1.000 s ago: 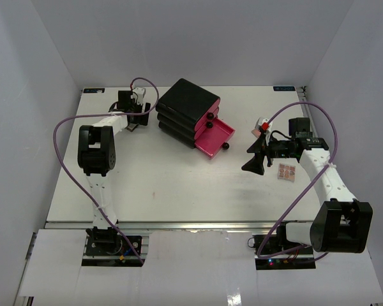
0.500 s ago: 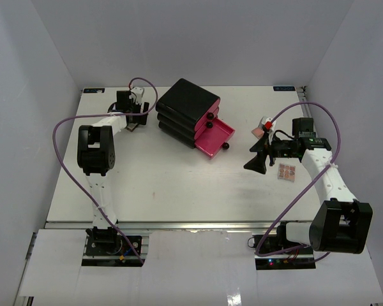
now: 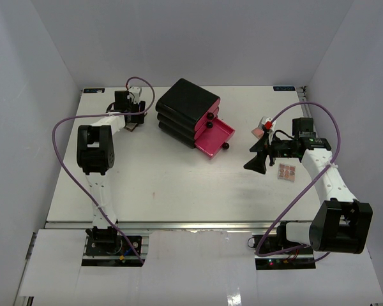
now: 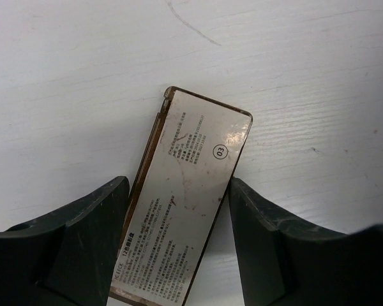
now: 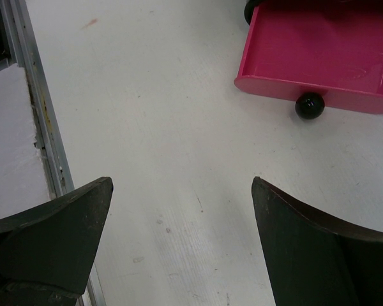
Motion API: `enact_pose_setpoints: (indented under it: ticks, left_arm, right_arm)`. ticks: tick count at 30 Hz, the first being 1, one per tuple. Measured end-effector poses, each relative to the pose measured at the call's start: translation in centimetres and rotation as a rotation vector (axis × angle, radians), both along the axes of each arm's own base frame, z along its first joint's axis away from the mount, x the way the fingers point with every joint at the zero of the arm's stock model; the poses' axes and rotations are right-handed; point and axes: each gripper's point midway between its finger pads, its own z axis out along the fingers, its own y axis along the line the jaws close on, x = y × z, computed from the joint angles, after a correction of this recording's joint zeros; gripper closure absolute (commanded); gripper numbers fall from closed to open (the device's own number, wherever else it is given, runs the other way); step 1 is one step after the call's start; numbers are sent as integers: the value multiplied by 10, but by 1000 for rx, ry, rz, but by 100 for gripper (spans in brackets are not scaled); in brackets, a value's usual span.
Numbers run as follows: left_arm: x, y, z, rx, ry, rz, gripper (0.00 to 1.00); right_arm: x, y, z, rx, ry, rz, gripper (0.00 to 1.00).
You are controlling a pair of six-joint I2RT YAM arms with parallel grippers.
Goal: Organize the makeup
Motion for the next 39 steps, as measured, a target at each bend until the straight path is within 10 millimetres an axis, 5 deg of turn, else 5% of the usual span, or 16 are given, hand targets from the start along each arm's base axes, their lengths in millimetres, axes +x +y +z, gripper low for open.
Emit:
enact_pose_setpoints:
  ticks: [7, 15, 20, 26, 32, 39]
  left_arm:
    - [0, 15, -1, -35, -5, 36, 44]
    - [-9, 34, 0, -71, 6, 102, 69]
    - [-31, 39, 1, -92, 44, 135, 95]
    - [-65, 39, 6, -124, 96, 175, 100]
    - [-94, 33, 46, -176, 43, 201, 100]
    - [-130, 17, 119, -293, -105, 191, 100]
  right_arm:
    - [1, -2, 0, 3, 0, -7, 4]
    - [2, -4, 2, 11, 0, -16, 4]
    - [2, -6, 4, 23, -2, -21, 4]
    - [2, -8, 7, 33, -12, -29, 4]
    - [3, -11, 9, 39, -19, -36, 4]
    - [3, -13, 13, 50, -30, -46, 4]
